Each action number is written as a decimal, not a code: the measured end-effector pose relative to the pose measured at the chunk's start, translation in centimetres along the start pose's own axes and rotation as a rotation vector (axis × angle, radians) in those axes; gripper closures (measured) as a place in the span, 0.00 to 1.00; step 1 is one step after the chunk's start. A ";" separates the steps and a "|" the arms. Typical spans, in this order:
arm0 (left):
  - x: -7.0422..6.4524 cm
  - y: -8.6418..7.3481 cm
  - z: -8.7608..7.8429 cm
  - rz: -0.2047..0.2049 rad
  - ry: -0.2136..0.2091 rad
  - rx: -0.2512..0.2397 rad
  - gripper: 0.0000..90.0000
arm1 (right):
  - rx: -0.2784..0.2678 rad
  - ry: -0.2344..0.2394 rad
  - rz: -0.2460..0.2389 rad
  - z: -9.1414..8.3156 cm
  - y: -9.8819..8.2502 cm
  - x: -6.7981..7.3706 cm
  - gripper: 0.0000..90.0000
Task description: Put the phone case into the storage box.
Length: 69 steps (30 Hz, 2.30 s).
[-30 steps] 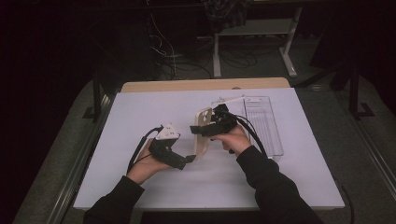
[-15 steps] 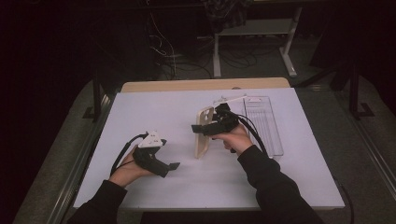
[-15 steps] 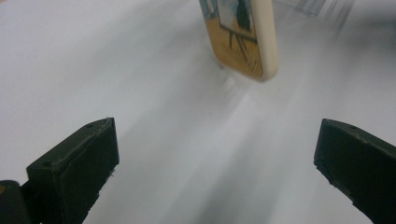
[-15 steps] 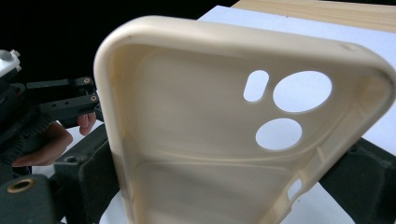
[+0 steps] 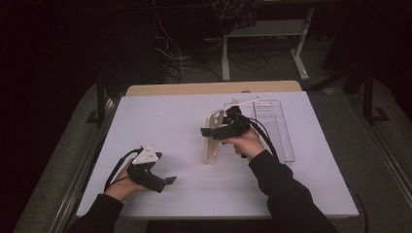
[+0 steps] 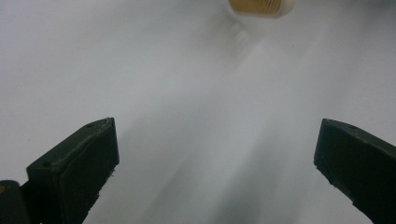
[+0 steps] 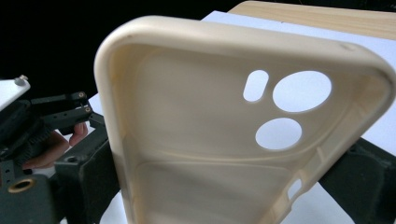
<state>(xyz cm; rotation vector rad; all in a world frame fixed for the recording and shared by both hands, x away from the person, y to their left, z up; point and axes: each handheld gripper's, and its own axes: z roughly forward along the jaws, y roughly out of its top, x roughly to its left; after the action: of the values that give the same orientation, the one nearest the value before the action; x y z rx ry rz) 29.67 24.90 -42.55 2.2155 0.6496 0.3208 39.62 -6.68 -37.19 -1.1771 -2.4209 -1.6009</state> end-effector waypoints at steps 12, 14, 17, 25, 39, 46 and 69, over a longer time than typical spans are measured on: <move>-0.4 0.0 0.3 0.017 -0.010 0.022 0.00 | -0.013 -0.029 0.007 -0.4 0.5 -0.5 0.08; -0.5 0.0 0.3 0.009 -0.011 0.017 0.00 | -0.022 -0.024 0.020 -0.4 0.5 -0.7 0.08; -0.4 0.0 0.2 0.013 -0.007 0.010 0.00 | -0.028 -0.027 0.021 -0.5 0.7 -0.8 0.08; -0.4 -0.1 0.3 -0.004 -0.012 0.000 0.00 | -0.047 -0.044 0.029 -0.9 1.7 -1.3 0.08; -0.4 -0.1 0.4 0.001 -0.015 0.007 0.00 | -0.069 -0.083 0.043 -2.3 3.2 -2.6 0.08; -0.5 -0.2 0.3 -0.008 -0.017 0.005 0.00 | -0.082 -0.109 0.055 -3.0 3.8 -3.2 0.08; -0.7 -0.3 0.5 -0.014 -0.033 0.022 0.00 | -0.158 -0.216 0.106 -6.5 6.1 -5.5 0.08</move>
<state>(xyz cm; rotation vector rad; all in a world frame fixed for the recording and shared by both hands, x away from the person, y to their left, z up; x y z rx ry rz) 29.18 24.37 -43.10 2.2318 0.6532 0.2704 44.63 -13.83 -31.42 -1.5513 -2.3386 -1.7432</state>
